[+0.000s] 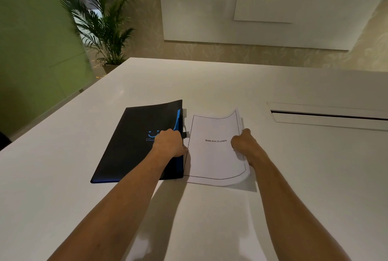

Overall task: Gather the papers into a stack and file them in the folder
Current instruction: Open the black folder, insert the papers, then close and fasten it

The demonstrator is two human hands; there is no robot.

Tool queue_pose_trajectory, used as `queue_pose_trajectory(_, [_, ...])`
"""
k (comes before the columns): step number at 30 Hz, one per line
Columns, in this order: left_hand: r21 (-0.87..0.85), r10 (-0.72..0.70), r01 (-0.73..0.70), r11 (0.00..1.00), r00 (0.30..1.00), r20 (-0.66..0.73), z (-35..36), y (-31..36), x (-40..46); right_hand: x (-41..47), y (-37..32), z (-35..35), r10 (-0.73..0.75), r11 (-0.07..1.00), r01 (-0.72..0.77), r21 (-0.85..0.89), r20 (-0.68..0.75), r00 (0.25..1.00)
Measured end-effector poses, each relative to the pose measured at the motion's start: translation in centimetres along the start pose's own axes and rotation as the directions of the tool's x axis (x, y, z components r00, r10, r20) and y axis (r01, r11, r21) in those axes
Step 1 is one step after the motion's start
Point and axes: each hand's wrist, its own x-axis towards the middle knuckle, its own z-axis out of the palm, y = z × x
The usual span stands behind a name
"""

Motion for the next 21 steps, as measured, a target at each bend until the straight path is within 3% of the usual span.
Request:
queue_pose_trajectory(8, [-0.104,0.016,-0.012,0.995,0.999,0.037,-1.1,-1.0,-0.5,-0.3,0.8,-2.4,-0.047,0.958,0.039,0.283,0.022,0.999])
queue_pose_trajectory(16, [-0.228,-0.015,0.000,0.974,0.998,-0.061,-1.7,-1.6,-1.3,-2.6,-2.3,-5.2,-0.147,0.799,0.262,0.542,-0.247,0.958])
queue_pose_trajectory(21, [-0.256,0.006,-0.030,0.966,0.995,-0.097,-2.6,-0.2,-1.5,-4.5,-3.9,-3.0,-0.215,0.791,0.377,0.482,-0.357,0.909])
